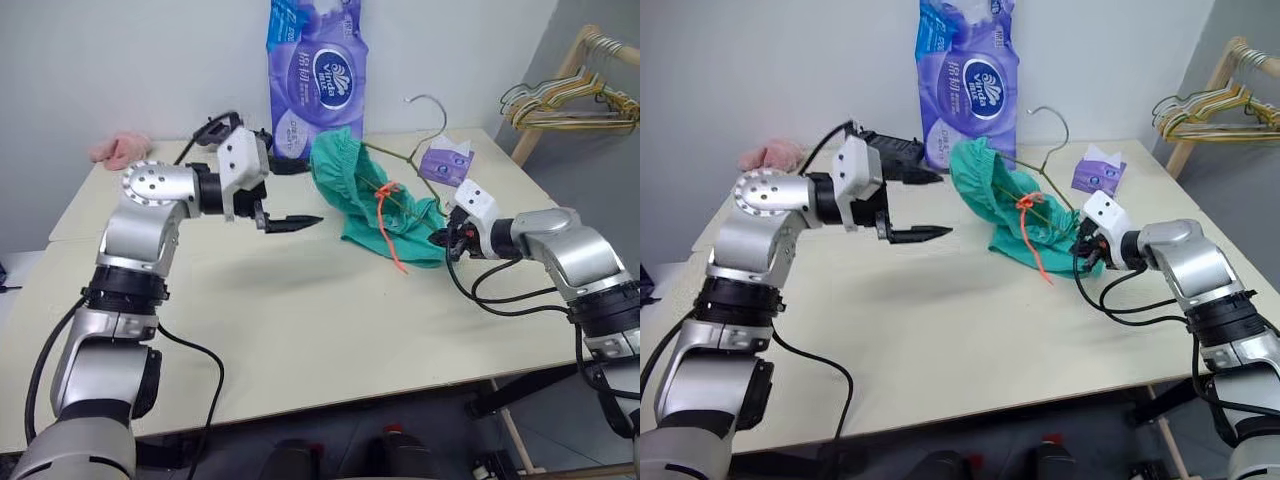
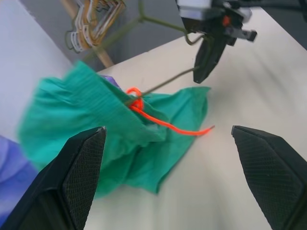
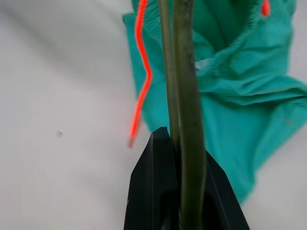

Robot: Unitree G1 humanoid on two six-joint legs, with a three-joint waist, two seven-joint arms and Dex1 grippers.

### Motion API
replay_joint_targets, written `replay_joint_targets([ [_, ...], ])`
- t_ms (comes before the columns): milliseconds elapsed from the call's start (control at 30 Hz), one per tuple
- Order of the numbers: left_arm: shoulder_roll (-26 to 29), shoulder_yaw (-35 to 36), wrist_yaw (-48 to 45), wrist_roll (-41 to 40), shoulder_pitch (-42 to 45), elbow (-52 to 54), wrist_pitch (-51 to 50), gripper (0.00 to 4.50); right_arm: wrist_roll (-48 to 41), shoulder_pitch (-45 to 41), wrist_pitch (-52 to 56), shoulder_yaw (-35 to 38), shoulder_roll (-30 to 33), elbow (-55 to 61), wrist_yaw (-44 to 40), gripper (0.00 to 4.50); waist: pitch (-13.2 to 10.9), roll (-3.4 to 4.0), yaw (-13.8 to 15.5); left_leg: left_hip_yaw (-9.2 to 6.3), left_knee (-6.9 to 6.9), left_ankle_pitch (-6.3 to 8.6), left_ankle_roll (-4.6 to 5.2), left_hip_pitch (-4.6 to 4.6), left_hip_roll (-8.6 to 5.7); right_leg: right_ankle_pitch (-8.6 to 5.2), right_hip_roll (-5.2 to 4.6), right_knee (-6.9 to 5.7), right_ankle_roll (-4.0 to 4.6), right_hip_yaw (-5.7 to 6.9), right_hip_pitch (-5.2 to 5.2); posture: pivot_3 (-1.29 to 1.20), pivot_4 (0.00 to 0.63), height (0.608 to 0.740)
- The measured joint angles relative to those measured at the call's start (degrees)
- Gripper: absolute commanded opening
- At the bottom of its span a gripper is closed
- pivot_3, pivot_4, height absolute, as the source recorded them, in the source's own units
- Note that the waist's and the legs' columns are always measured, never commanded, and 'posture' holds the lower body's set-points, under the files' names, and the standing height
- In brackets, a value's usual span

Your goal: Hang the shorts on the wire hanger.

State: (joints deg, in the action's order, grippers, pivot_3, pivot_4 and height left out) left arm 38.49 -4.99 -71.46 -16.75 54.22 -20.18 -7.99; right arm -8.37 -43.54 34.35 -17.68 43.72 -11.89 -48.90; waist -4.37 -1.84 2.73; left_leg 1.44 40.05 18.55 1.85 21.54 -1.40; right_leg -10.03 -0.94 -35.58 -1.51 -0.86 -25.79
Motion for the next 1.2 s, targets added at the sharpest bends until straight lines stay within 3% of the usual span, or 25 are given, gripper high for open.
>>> replay_joint_targets([
  [133,1.4,1.0,-0.1,1.8,8.7,-7.3,2.3,4.47,7.7,0.9,-11.2,-2.2,-1.2,-2.6,3.0,0.0,0.0,0.04,-0.3,0.17,0.03,-0.03,0.02,-0.22,-0.05,0.0,-0.03,-0.35,0.01,-0.17,0.03,0.14,0.031,0.74],
  [333,1.6,0.5,-1.4,5.6,9.8,-15.6,7.4,4.47,14.2,1.6,-19.7,-3.0,-3.2,-4.3,5.1,0.0,0.0,0.09,-0.8,0.11,0.02,-0.05,-0.01,-0.25,-0.02,-0.01,-0.02,-0.45,0.06,-0.14,0.02,0.13,0.029,0.74],
  [633,2.0,-4.4,-4.4,13.8,6.5,-21.0,15.0,4.47,19.7,1.5,-21.7,-2.9,-3.6,0.9,4.6,0.0,0.0,0.09,-1.1,0.06,0.02,-0.04,-0.01,-0.23,-0.05,0.0,-0.07,-0.46,0.06,-0.11,0.02,0.13,0.027,0.74],
  [1200,-1.2,-8.2,-0.4,24.1,6.9,-25.0,22.9,4.47,27.0,-2.8,-20.4,-2.9,-6.5,7.0,2.6,0.0,0.1,0.09,-1.1,0.07,0.03,-0.04,-0.02,-0.24,-0.08,0.01,-0.1,-0.53,0.07,-0.11,0.02,0.12,0.017,0.74],
])
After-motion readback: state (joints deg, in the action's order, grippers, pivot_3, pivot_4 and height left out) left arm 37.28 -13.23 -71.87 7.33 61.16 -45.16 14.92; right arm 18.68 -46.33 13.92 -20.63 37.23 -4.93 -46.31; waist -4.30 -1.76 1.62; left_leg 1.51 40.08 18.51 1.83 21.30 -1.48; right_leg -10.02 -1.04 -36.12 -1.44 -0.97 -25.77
